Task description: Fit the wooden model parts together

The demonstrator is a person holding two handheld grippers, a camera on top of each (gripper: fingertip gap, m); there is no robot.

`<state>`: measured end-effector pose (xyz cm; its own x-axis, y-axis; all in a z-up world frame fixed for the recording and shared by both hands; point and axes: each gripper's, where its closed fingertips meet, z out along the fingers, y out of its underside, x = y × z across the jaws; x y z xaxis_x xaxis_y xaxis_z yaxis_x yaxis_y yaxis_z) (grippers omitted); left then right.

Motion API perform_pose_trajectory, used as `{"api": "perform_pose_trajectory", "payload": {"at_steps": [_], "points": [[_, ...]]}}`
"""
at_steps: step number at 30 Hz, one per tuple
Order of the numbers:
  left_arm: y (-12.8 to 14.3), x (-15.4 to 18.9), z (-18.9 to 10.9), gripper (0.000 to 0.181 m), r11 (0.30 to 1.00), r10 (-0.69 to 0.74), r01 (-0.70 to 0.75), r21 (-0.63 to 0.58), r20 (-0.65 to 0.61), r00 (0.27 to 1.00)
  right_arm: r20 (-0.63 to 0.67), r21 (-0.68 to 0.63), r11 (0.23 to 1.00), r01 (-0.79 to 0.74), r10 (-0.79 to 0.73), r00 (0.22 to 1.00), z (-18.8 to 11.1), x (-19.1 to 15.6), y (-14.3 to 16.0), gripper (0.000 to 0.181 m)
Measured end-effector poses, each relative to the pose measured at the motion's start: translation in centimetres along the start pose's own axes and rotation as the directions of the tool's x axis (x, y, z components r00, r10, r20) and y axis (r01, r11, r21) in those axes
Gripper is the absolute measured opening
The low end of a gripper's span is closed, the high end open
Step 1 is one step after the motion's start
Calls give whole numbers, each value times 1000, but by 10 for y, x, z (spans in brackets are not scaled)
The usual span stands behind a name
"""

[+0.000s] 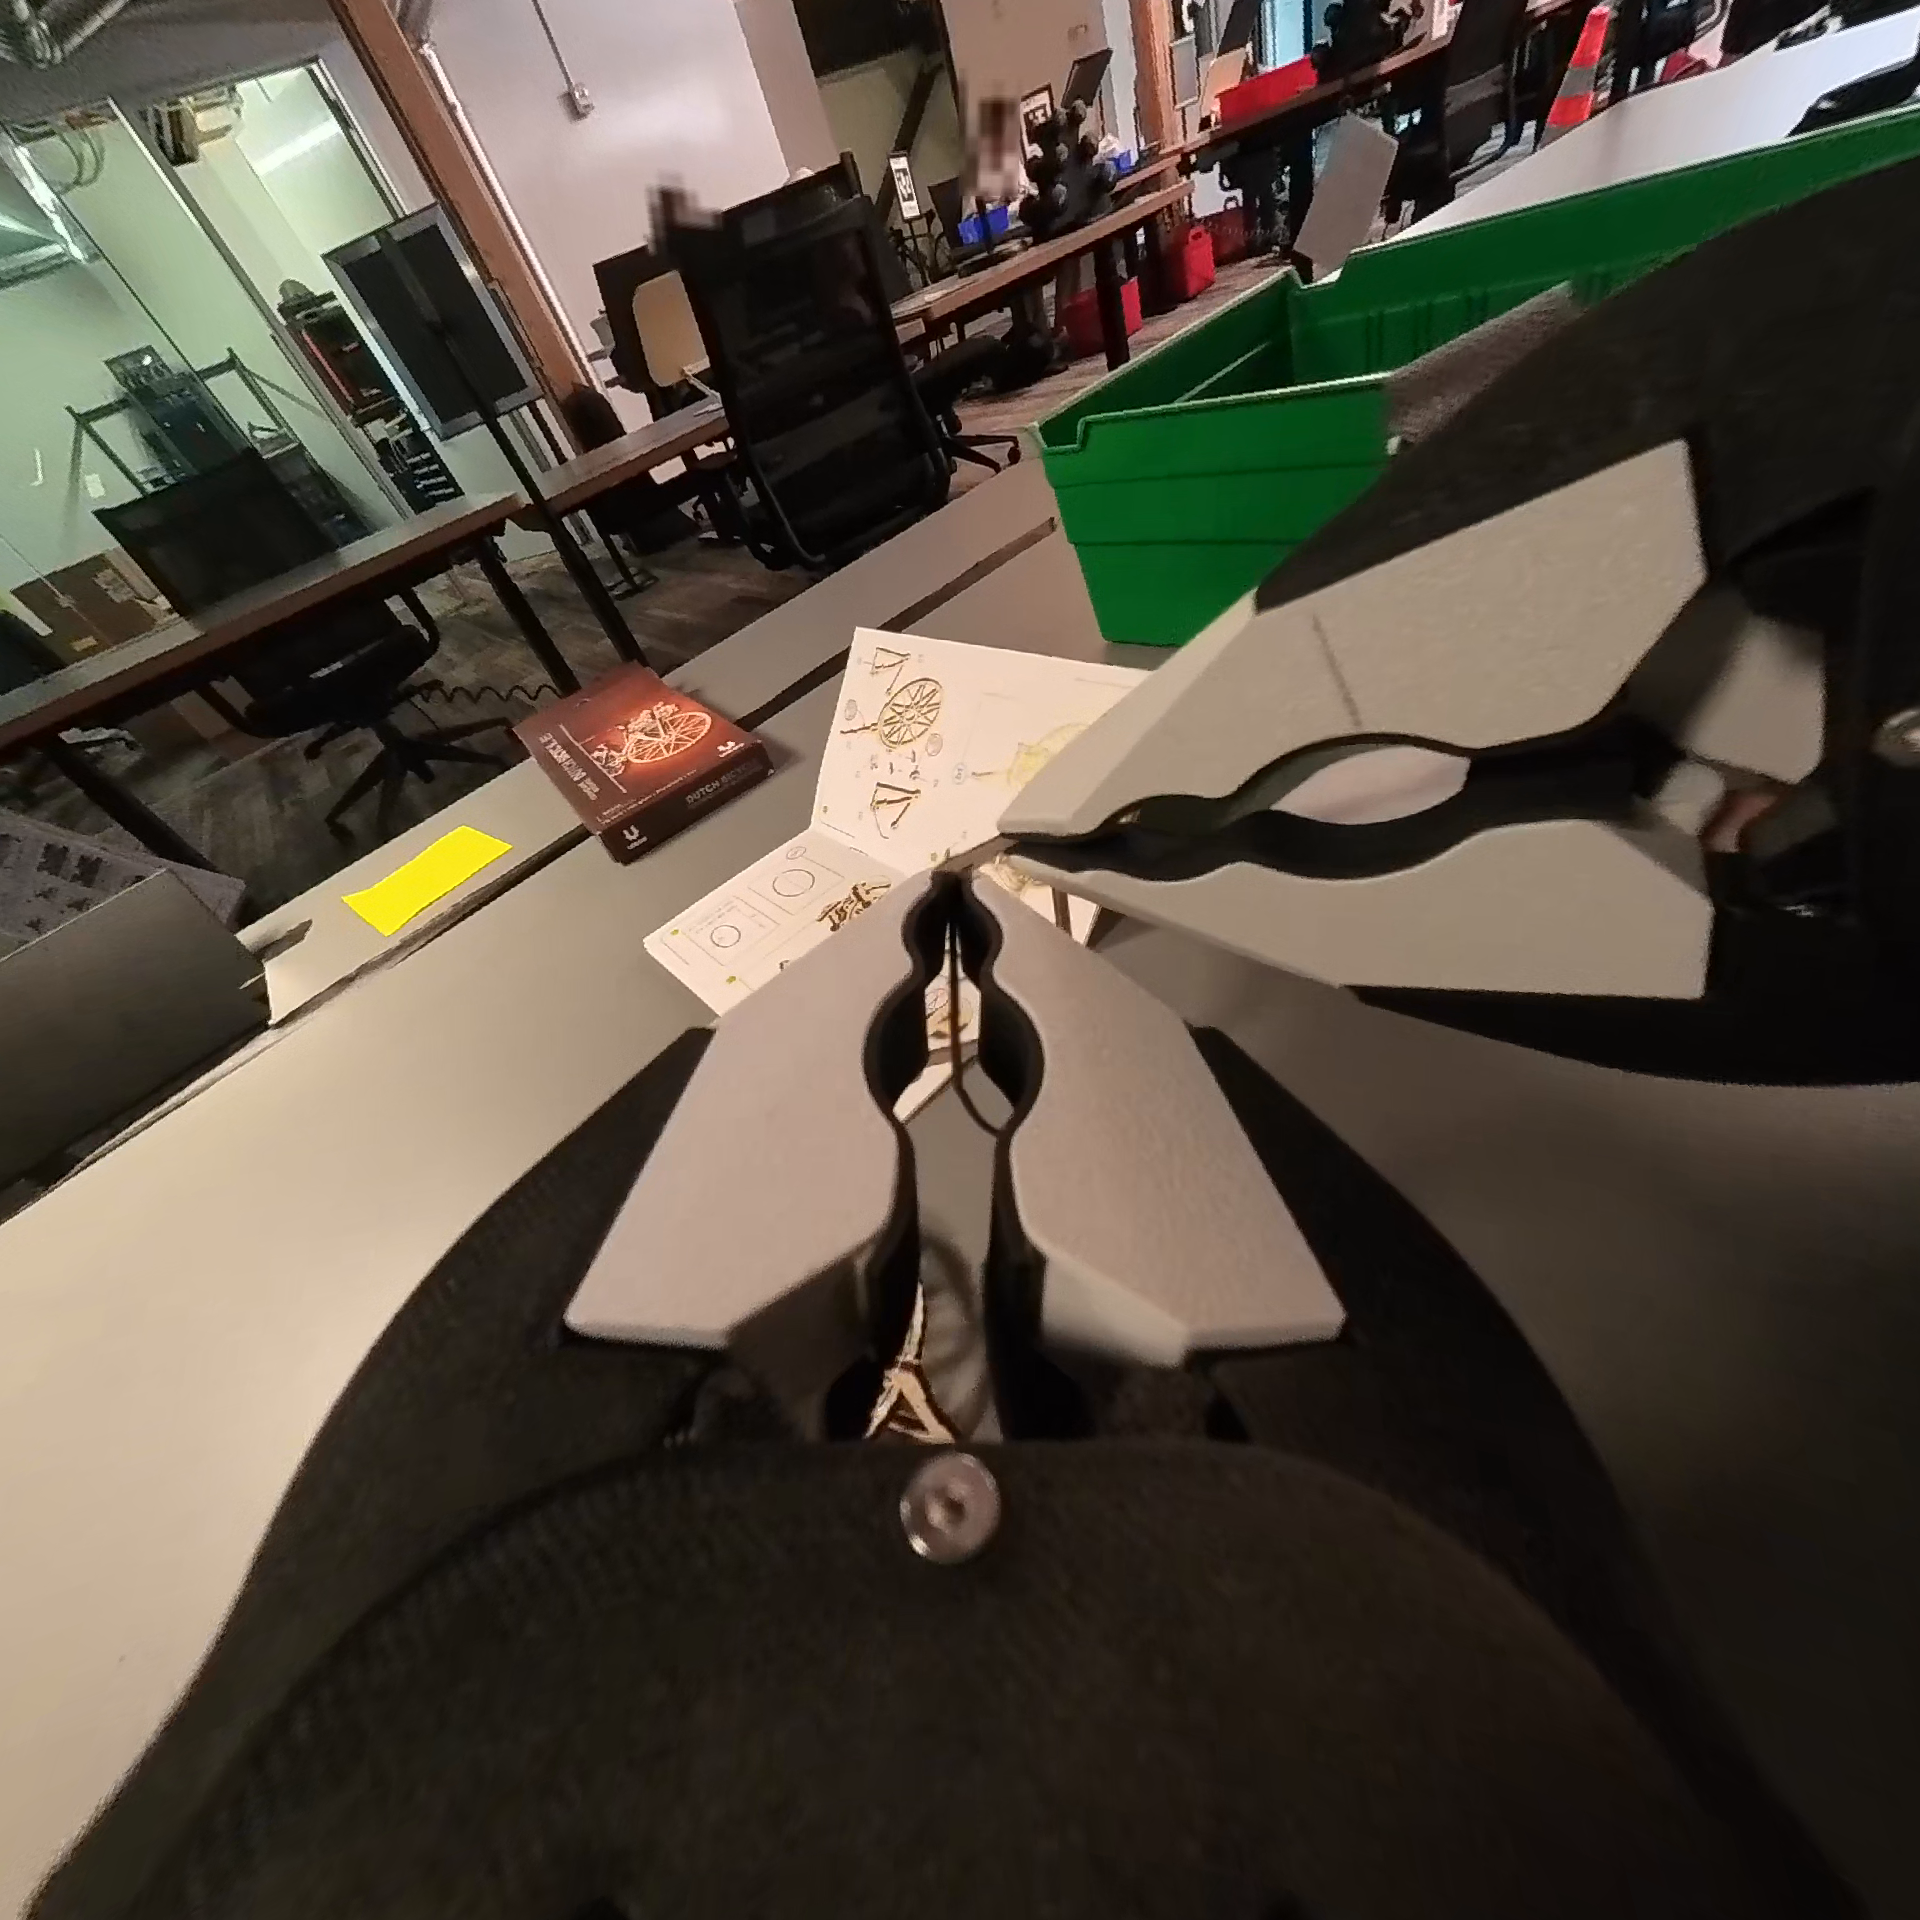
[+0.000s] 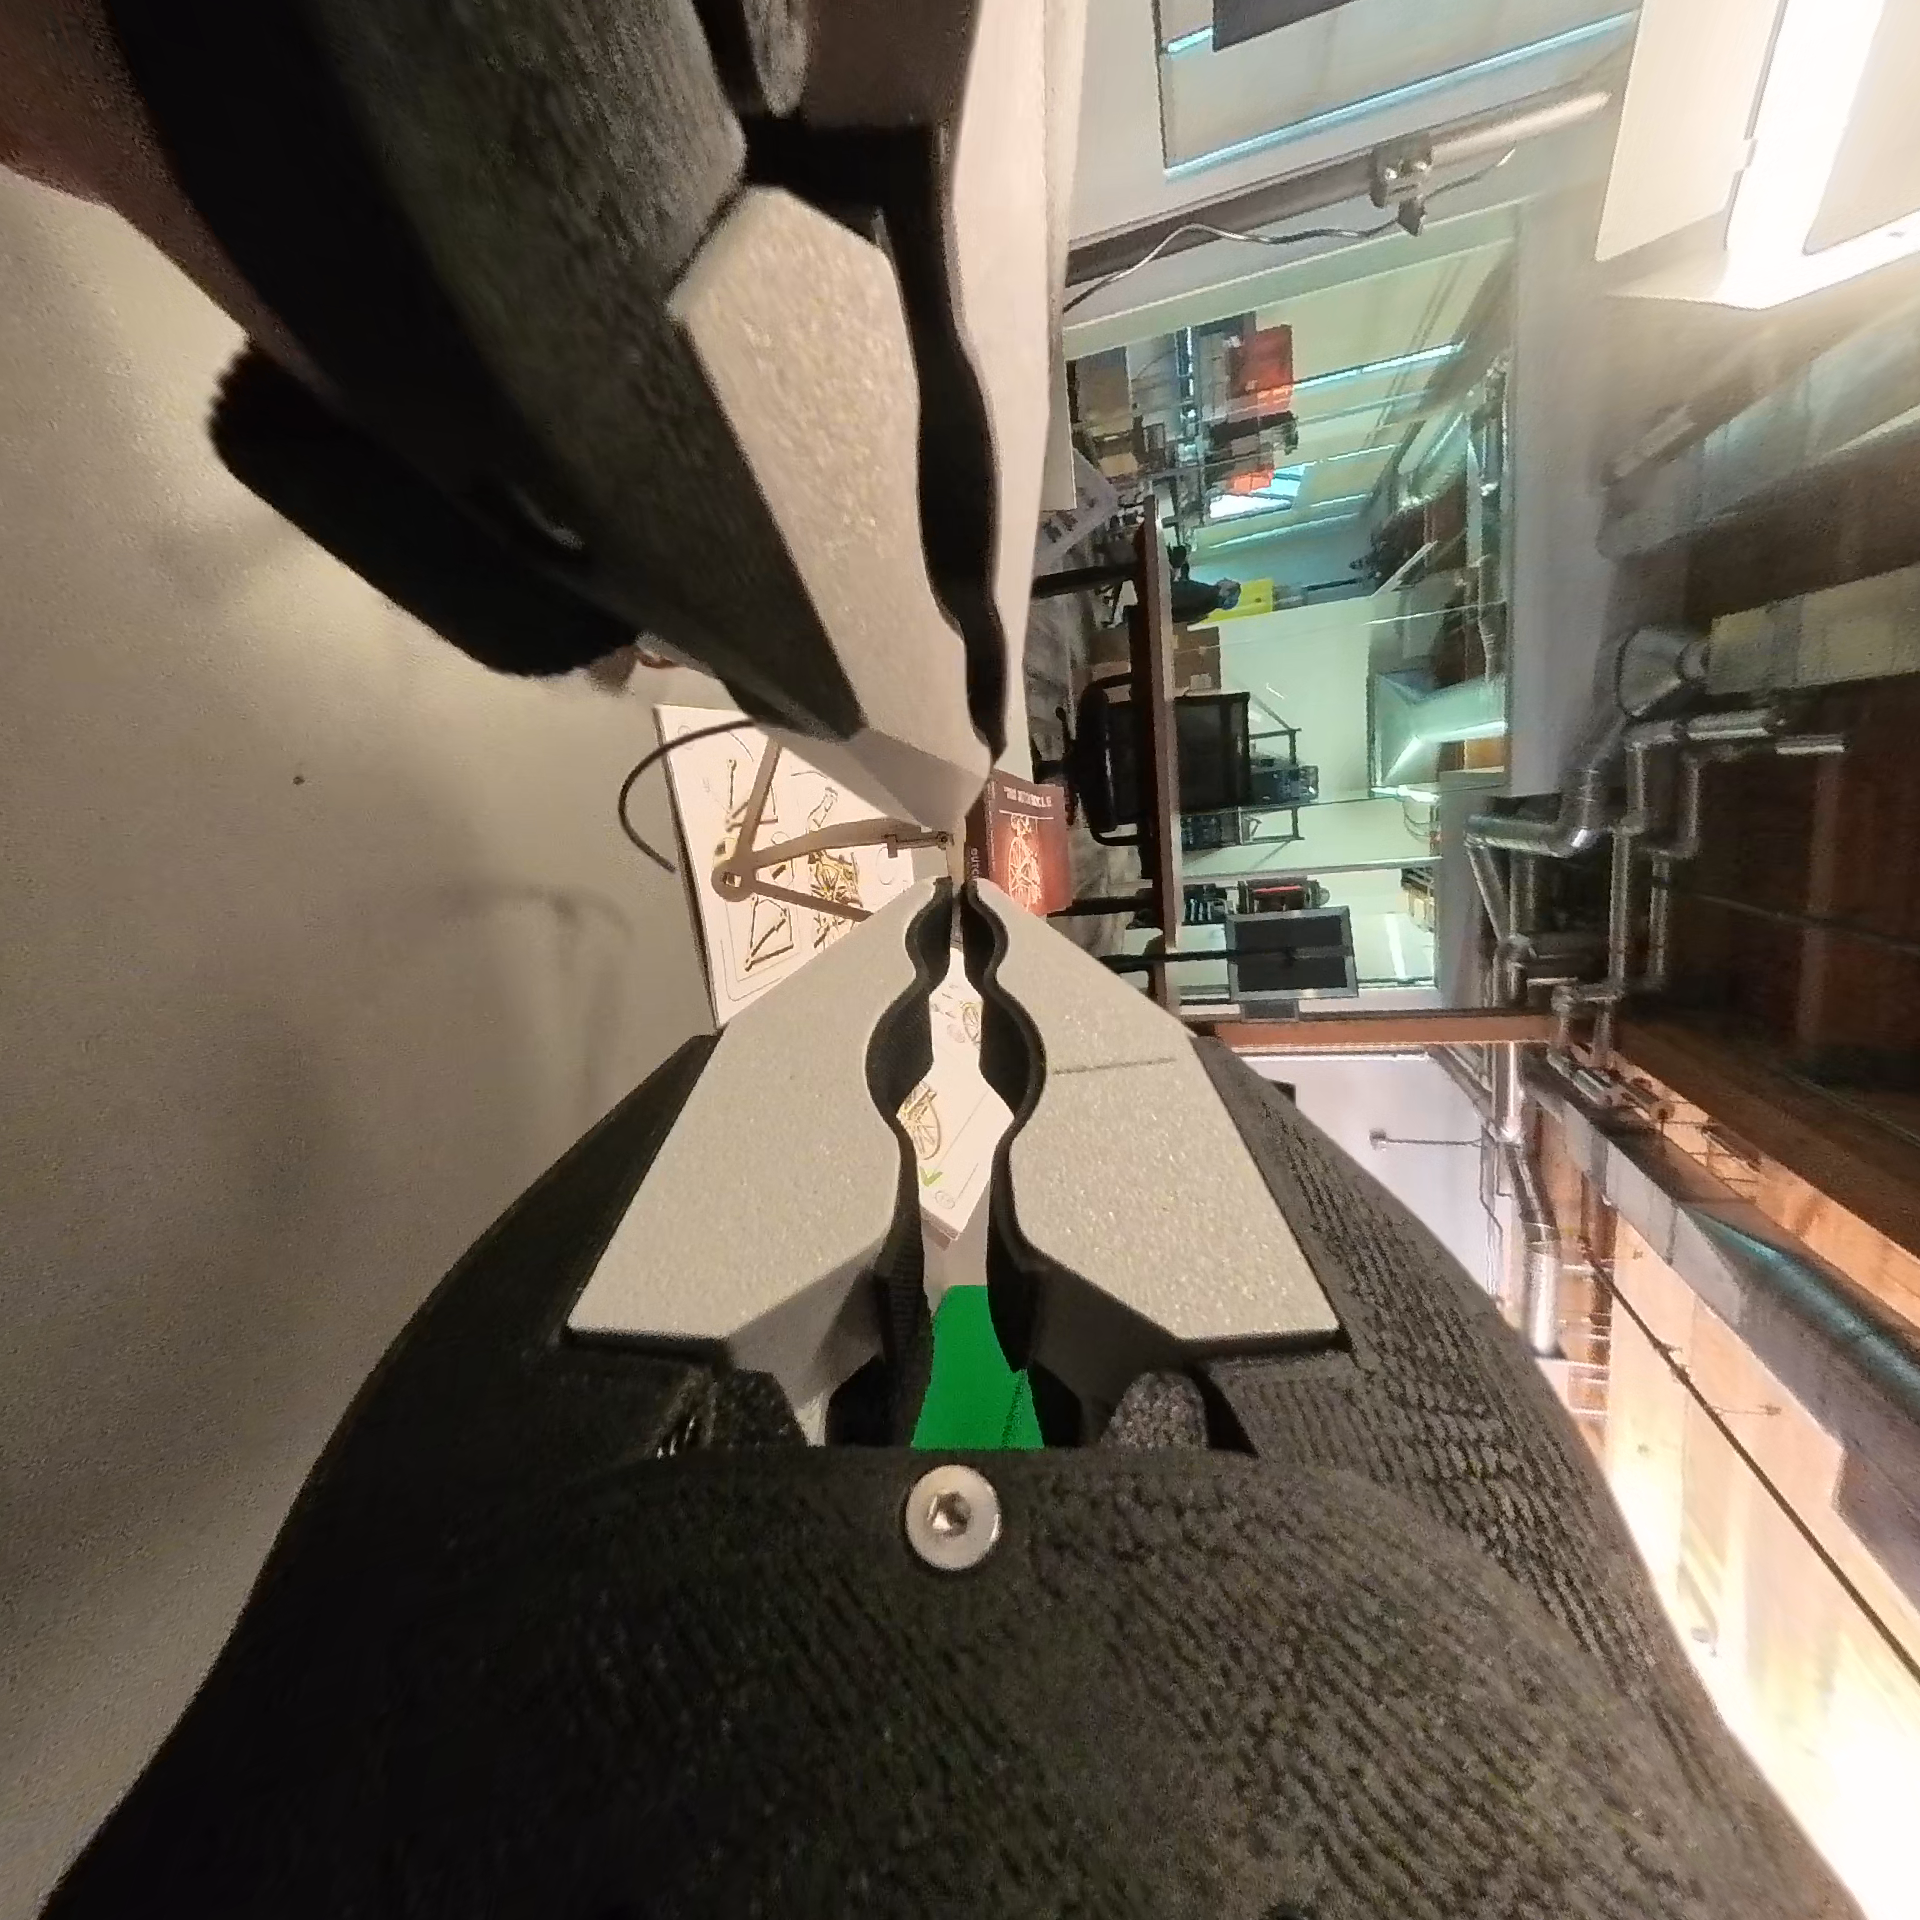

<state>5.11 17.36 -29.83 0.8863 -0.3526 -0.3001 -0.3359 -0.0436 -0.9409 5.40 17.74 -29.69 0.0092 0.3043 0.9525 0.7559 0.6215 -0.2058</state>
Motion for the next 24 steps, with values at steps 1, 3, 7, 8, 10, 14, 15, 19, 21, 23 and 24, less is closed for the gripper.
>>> {"api": "perform_pose_trajectory", "payload": {"at_steps": [1,3,7,8,10,14,15,19,21,23,24], "points": [[0,0,0,0,1000,4,-4,-1,3,1000,-2,-1,1000,7,-7,1000,0,0,-1,0],[1,0,0,0,1000,13,-13,-3,6,1000,-4,-1,1000,15,-15,1000,0,-1,-2,0],[1,1,0,0,1000,10,-10,-4,7,1000,0,-2,1000,10,-10,1000,1,-2,-2,0],[1,2,1,0,1000,5,-5,-4,4,1000,2,-2,1000,6,-6,1000,1,-2,-1,0],[1,2,1,4,1000,-4,4,-4,0,1000,6,-3,1000,-1,2,1000,1,-2,-1,0],[2,3,1,10,1000,-20,20,-6,-7,1000,17,-2,1000,-8,8,1000,2,-4,0,0],[2,2,1,11,1000,-21,20,-5,-7,1000,19,-1,1000,-9,9,1000,2,-4,-1,0],[-8,1,-7,19,998,-18,19,52,-29,999,27,12,1000,-18,18,999,3,-5,0,0],[-15,-4,-13,21,993,-59,66,94,-69,996,31,29,999,-17,16,999,2,-7,1,0],[-21,-11,-19,21,971,-205,222,89,-170,964,36,56,998,-7,5,999,1,-9,1,0],[-23,-14,-20,20,944,-302,324,59,-237,924,30,67,998,3,-5,1000,0,-9,0,0]]}}
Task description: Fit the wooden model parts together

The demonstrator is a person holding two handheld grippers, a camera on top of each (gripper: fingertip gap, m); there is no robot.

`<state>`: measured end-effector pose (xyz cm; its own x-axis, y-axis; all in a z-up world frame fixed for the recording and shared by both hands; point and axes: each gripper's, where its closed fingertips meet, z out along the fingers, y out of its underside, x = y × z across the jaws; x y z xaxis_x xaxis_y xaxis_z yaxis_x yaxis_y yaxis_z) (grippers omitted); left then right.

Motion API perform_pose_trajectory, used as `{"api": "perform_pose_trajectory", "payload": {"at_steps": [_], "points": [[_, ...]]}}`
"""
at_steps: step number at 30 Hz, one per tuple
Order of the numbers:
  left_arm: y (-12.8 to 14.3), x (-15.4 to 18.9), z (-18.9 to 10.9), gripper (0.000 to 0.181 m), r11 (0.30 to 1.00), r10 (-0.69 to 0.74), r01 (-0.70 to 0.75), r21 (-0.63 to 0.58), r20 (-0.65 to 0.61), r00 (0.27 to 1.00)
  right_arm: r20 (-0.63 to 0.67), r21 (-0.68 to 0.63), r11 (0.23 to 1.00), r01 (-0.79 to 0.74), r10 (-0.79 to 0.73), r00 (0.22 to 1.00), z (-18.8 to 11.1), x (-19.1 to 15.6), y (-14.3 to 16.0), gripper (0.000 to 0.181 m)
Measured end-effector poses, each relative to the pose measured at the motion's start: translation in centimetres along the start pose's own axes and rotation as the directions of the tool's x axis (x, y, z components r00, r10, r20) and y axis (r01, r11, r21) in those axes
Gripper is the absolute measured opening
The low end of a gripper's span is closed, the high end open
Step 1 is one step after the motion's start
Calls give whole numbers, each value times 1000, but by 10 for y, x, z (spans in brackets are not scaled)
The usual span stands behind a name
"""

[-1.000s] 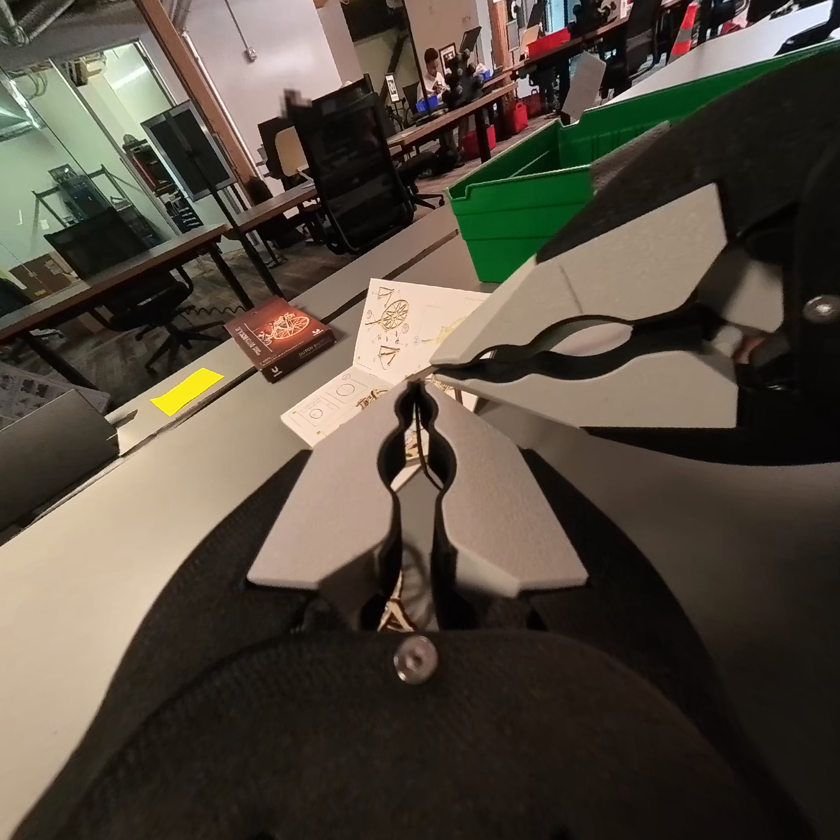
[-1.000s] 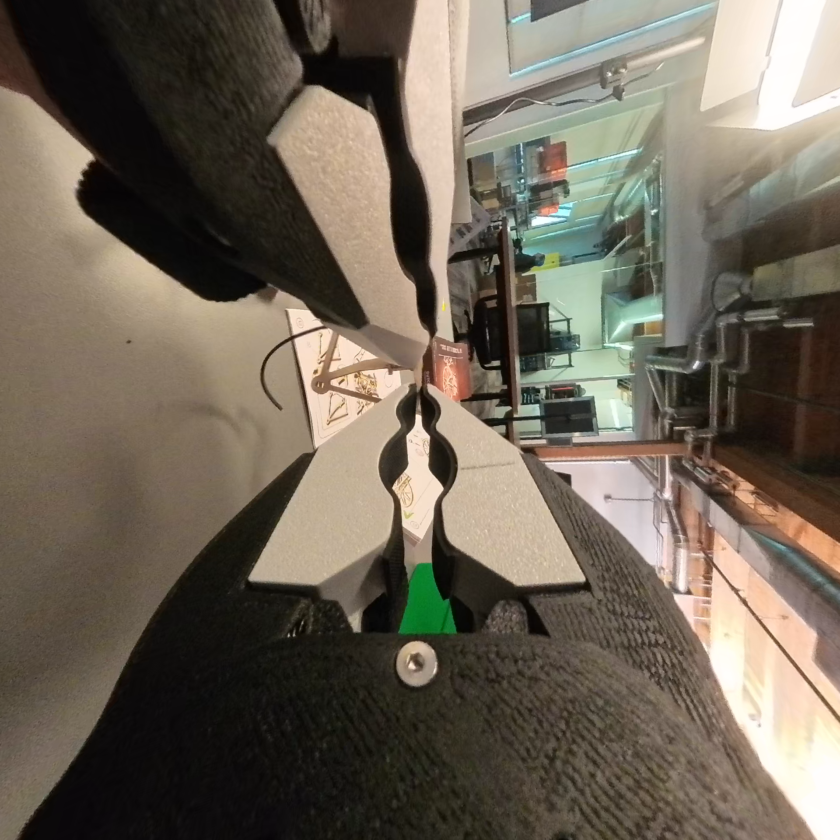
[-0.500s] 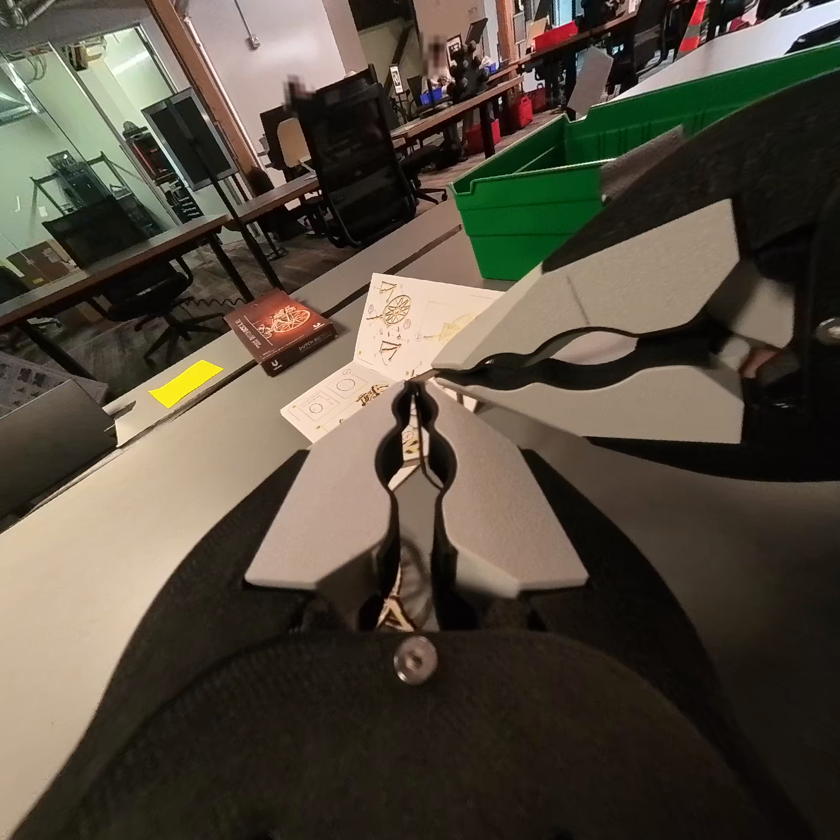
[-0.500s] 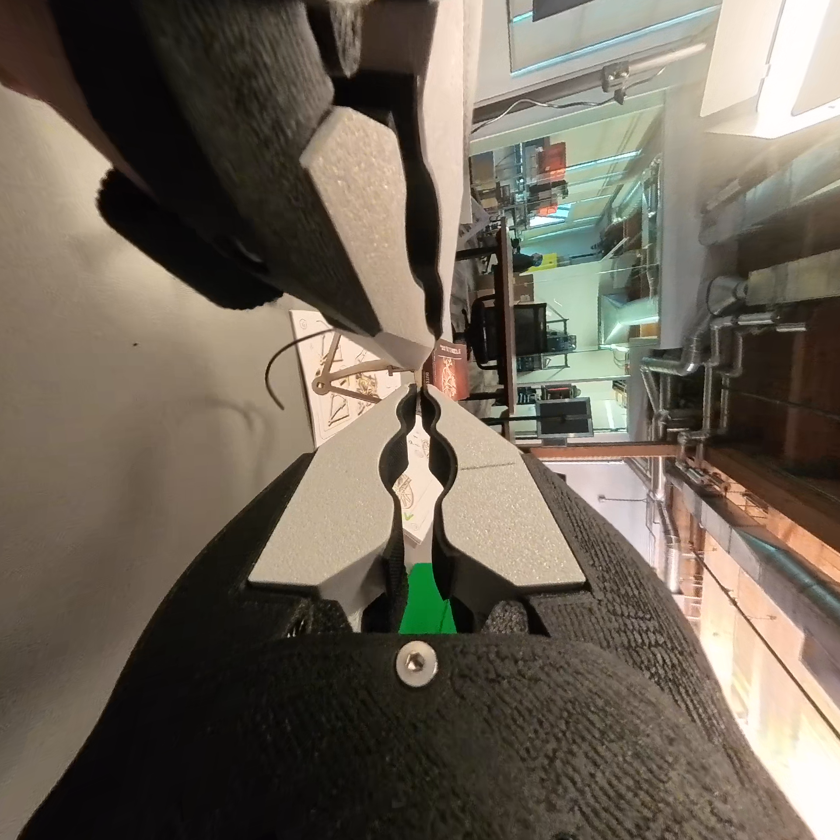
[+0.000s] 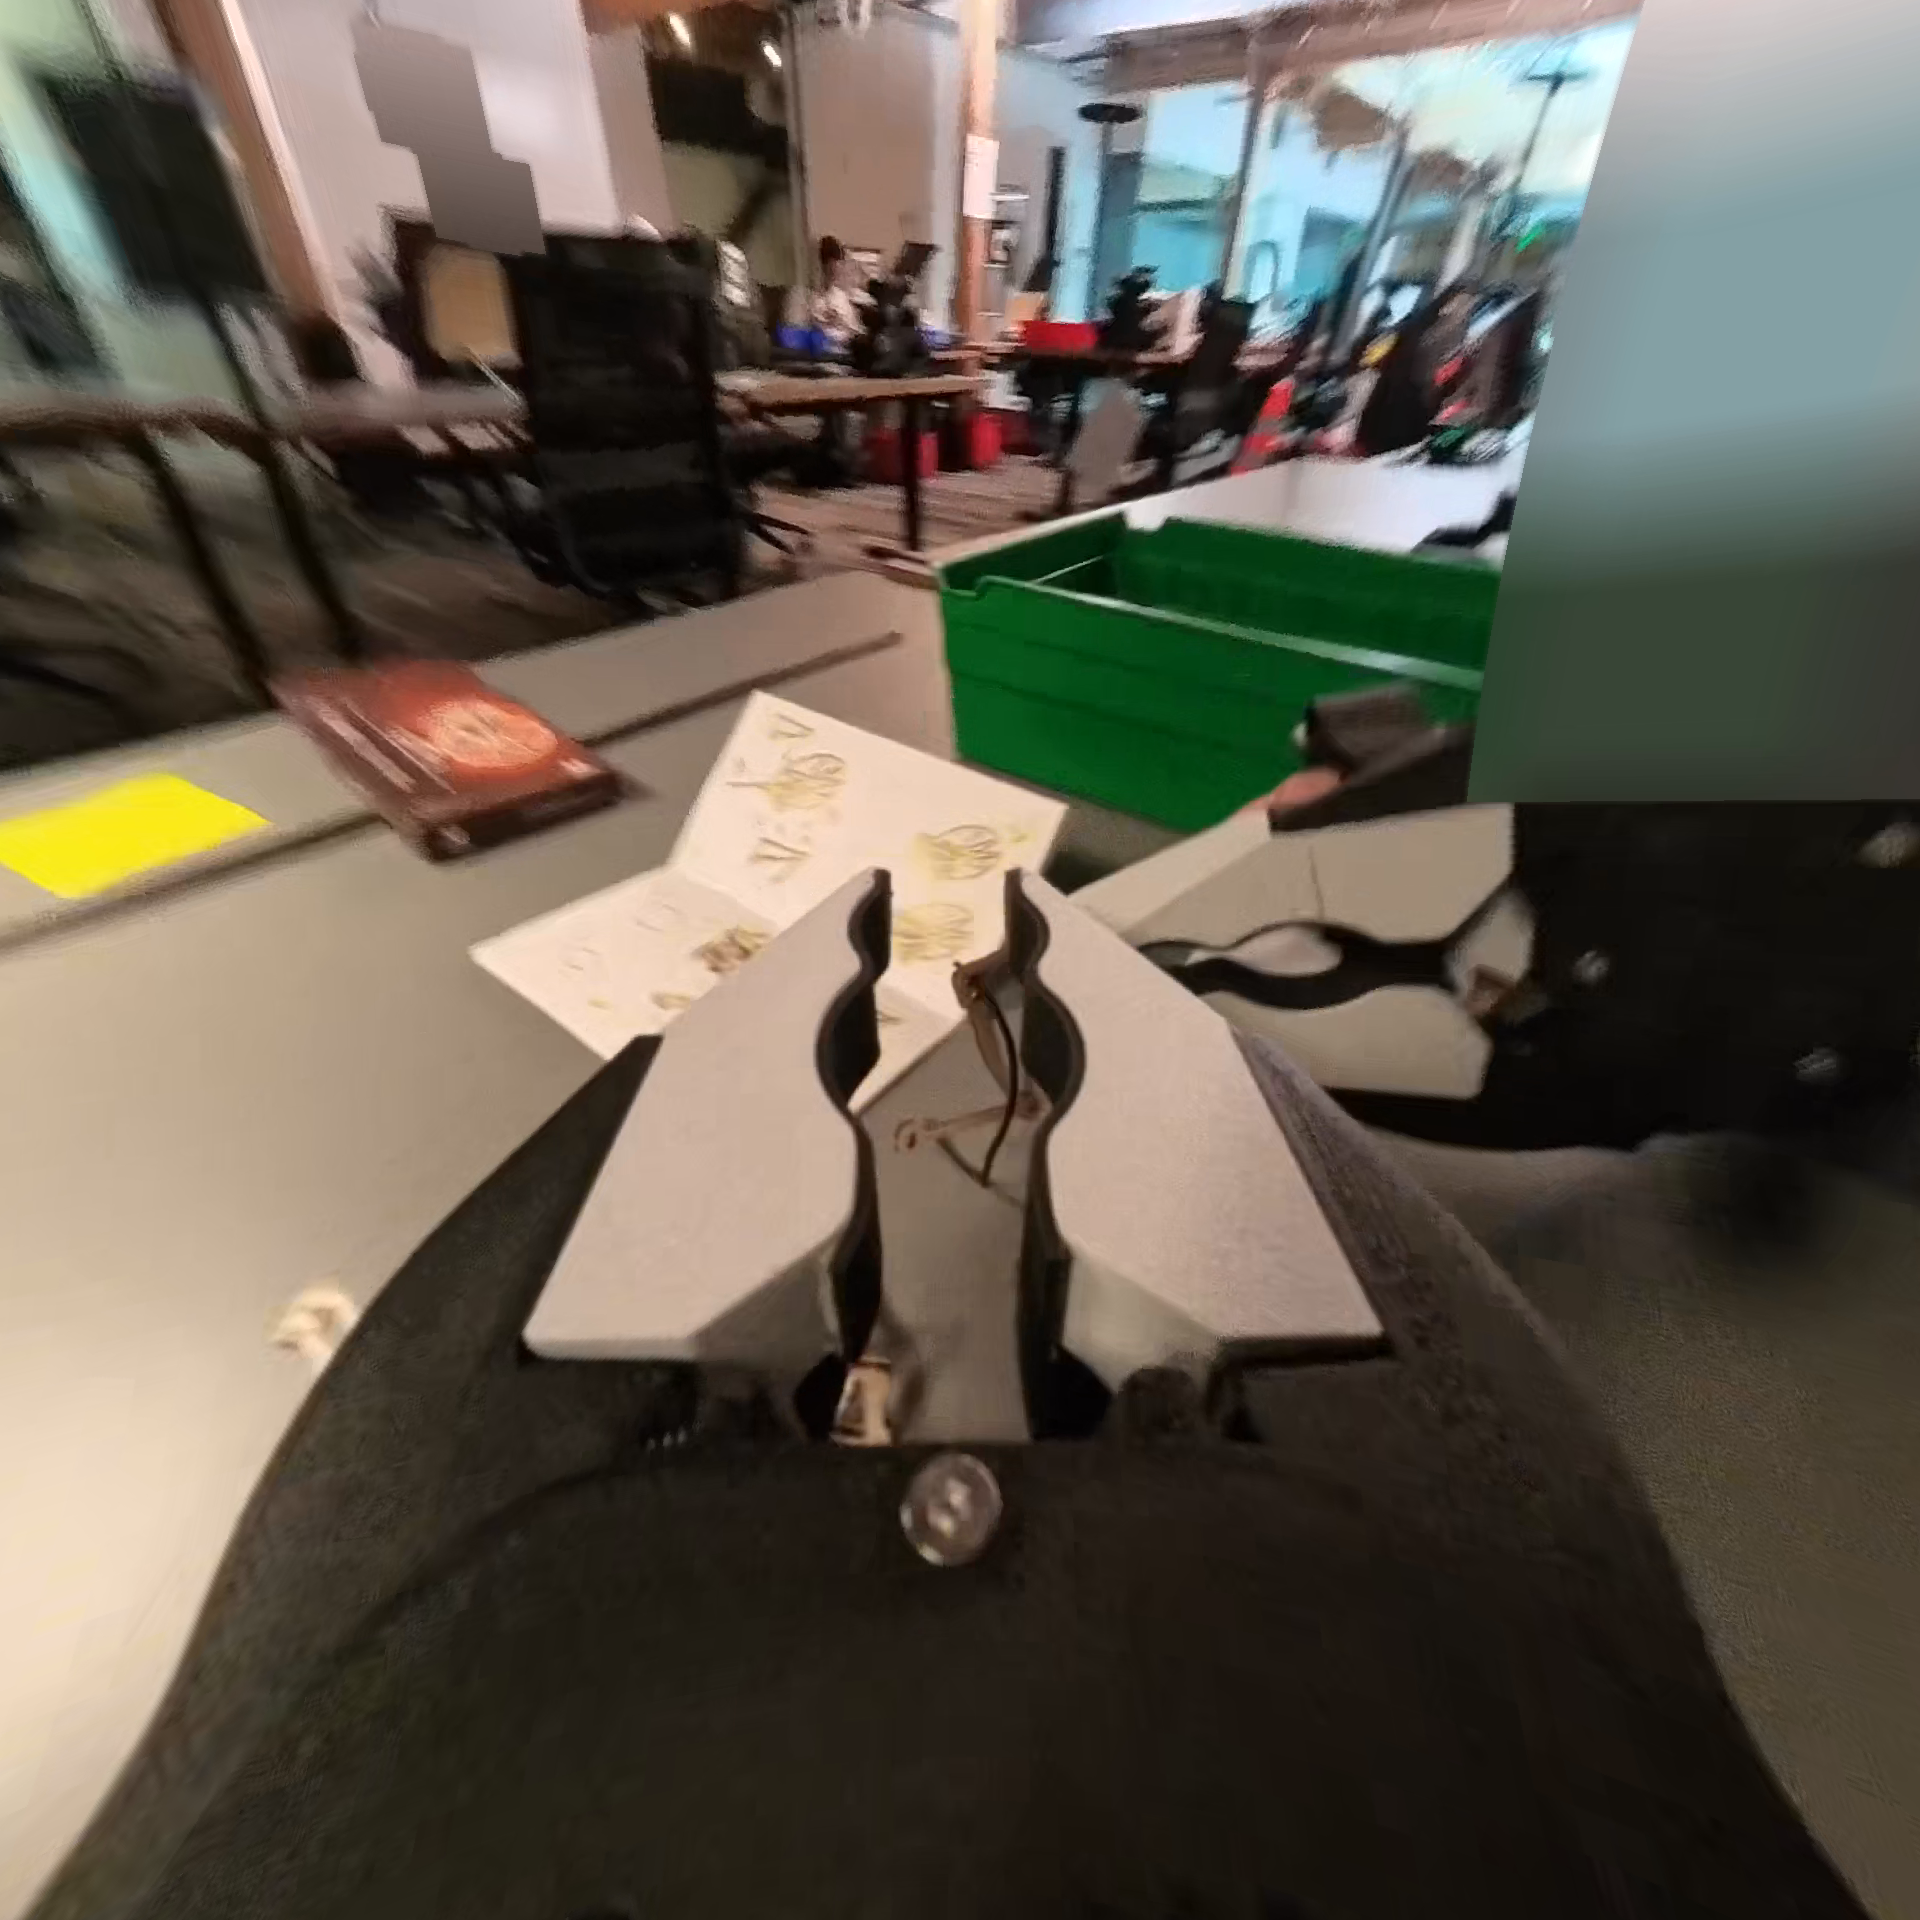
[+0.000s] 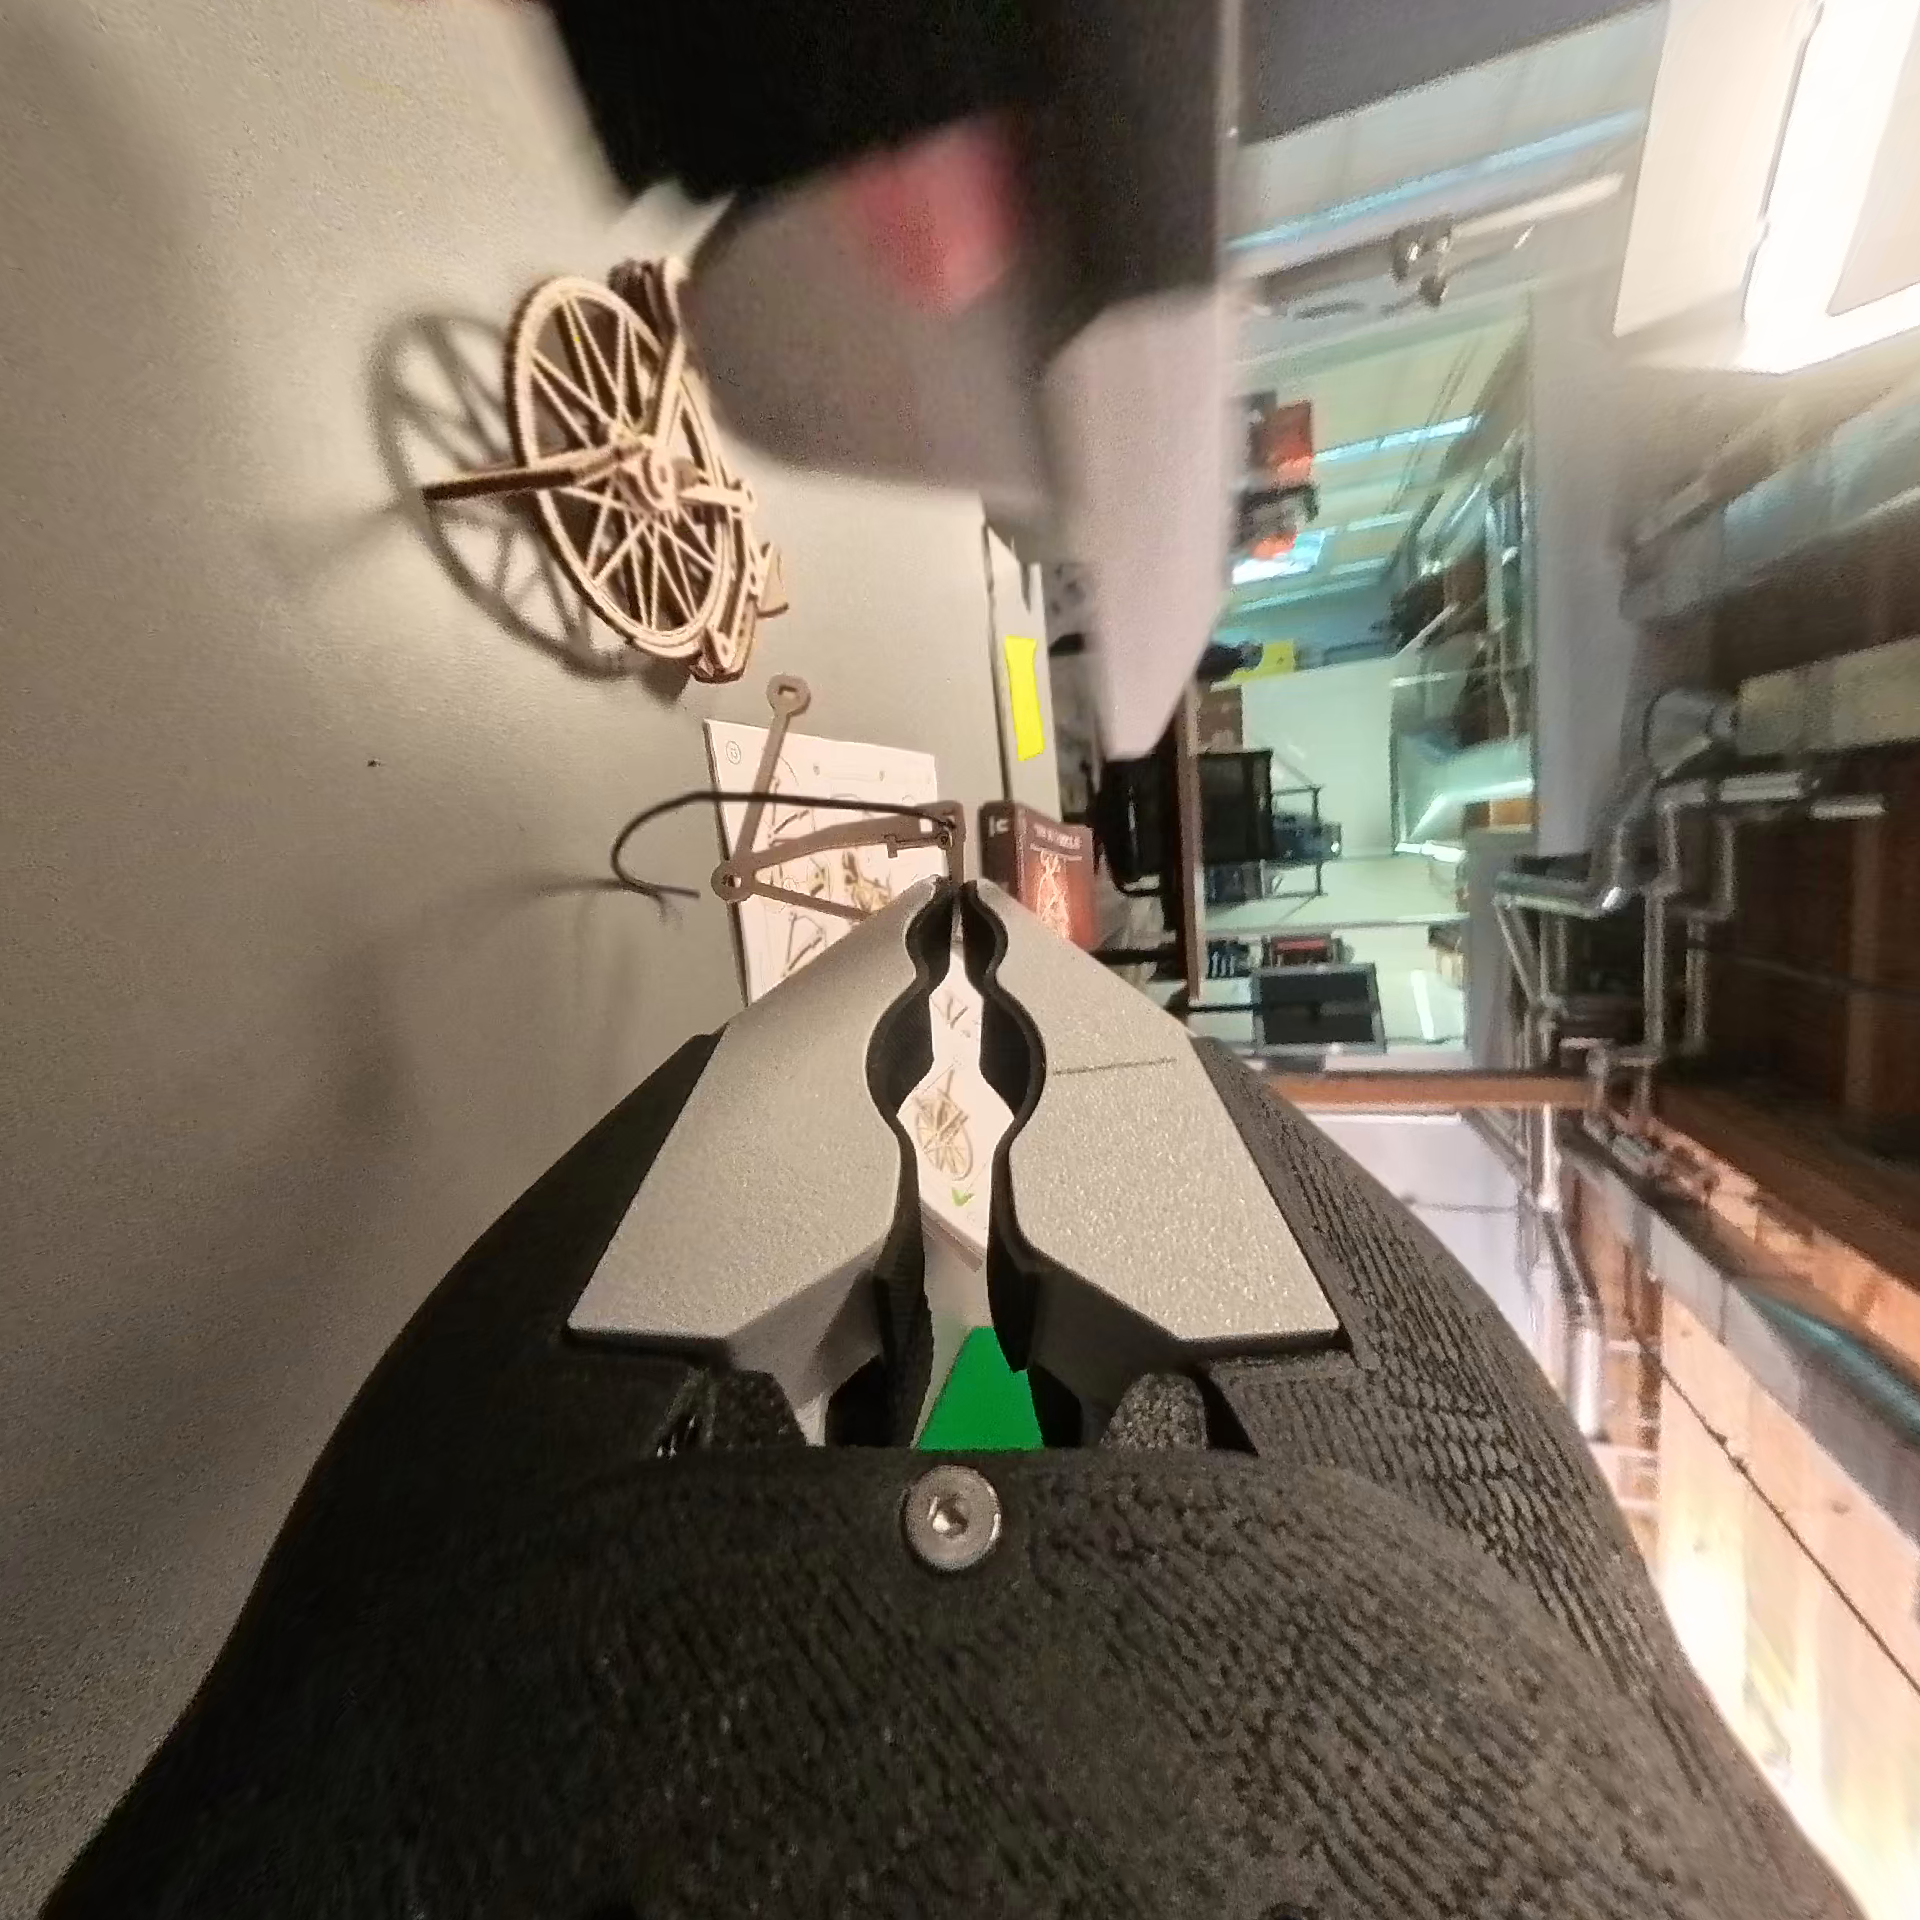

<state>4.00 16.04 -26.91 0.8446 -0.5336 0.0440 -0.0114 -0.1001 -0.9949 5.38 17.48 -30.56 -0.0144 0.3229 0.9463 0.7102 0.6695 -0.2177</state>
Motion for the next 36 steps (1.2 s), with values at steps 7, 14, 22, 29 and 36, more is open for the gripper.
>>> {"api": "perform_pose_trajectory", "payload": {"at_steps": [7,14,22,29,36], "points": [[19,-2,-6,20,799,-599,538,-267,-283,749,-68,102,990,97,-90,994,-10,3,-19,0],[18,12,-8,19,611,-789,688,-391,-364,495,-131,178,969,174,-152,980,-22,4,-36,0],[16,14,-8,12,497,-859,737,-458,-380,343,-151,182,965,187,-161,975,-24,7,-37,0],[12,17,-6,0,445,-879,752,-487,-400,261,-152,180,964,197,-171,974,-24,6,-37,0],[5,2,-4,0,458,-867,790,-408,-401,295,-149,201,958,206,-178,973,-27,4,-40,0]]}}
